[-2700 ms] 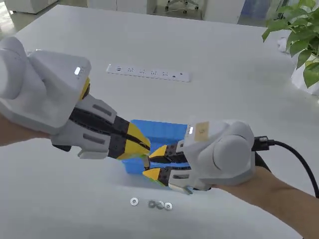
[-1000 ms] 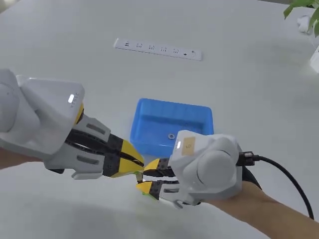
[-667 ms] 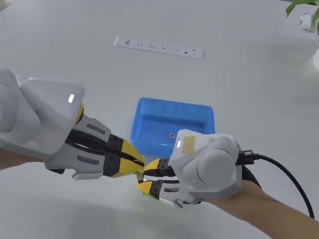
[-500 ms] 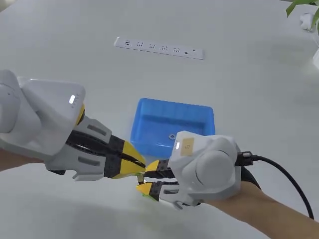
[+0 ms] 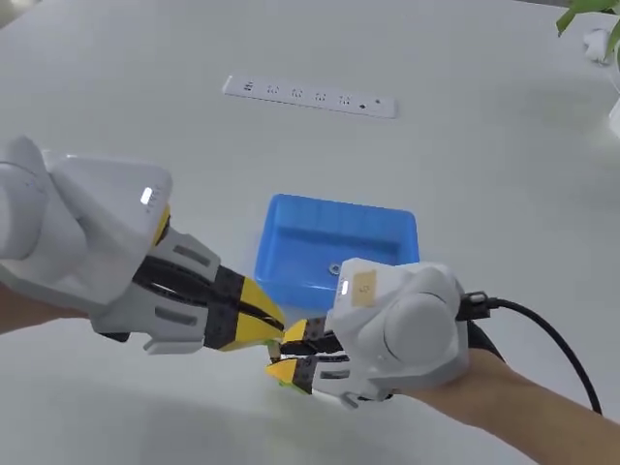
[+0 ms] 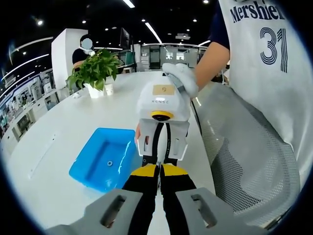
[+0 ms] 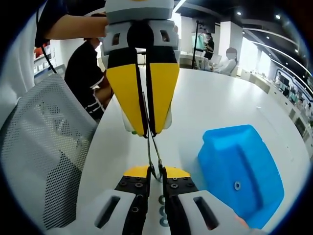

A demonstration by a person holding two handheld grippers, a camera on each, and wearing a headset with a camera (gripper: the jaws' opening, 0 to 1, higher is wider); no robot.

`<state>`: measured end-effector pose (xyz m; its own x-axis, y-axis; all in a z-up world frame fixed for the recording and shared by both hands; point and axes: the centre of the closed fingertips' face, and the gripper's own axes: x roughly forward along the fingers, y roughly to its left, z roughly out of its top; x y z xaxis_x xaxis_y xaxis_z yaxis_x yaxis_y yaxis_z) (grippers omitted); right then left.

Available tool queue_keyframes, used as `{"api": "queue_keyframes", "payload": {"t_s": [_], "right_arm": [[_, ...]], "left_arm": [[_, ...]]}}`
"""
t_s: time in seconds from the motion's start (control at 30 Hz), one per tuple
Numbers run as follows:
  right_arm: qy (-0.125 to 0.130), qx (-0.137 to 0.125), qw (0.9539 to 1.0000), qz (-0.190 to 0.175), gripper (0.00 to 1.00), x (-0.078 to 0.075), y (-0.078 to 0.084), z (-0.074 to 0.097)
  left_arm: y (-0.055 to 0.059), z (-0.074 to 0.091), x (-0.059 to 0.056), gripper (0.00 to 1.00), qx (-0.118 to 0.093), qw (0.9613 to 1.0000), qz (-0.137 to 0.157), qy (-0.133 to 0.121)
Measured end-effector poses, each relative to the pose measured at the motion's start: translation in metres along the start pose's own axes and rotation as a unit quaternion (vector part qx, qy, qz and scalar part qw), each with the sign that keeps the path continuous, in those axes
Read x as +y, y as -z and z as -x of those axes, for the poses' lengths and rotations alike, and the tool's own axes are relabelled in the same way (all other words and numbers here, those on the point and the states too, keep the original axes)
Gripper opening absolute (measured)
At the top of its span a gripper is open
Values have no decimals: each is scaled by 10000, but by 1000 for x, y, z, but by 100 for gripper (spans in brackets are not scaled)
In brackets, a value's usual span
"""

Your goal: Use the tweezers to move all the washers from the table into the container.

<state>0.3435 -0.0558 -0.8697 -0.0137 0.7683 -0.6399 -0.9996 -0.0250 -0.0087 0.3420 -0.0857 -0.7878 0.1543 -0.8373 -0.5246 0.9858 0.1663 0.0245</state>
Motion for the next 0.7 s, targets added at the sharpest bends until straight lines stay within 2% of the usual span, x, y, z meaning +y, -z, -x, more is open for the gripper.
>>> {"api": "queue_keyframes", "payload": {"t_s": [0.1,0.37,0.57,0.7], "right_arm": [[-9,-66,9998,-202,11,0,0,0],[5,21,9999,-105,10,3,-2,-1],[42,-69,9999,-114,10,3,-8,7],[128,-106,9998,-68,10,1,-13,15]], "left_arm": [[1,1,0,5,36,10000,2,-16],[1,5,-3,5,118,9999,-57,-25],[-7,9,-4,5,82,9999,-98,-36],[-16,11,-2,5,69,9998,-194,-42]]}}
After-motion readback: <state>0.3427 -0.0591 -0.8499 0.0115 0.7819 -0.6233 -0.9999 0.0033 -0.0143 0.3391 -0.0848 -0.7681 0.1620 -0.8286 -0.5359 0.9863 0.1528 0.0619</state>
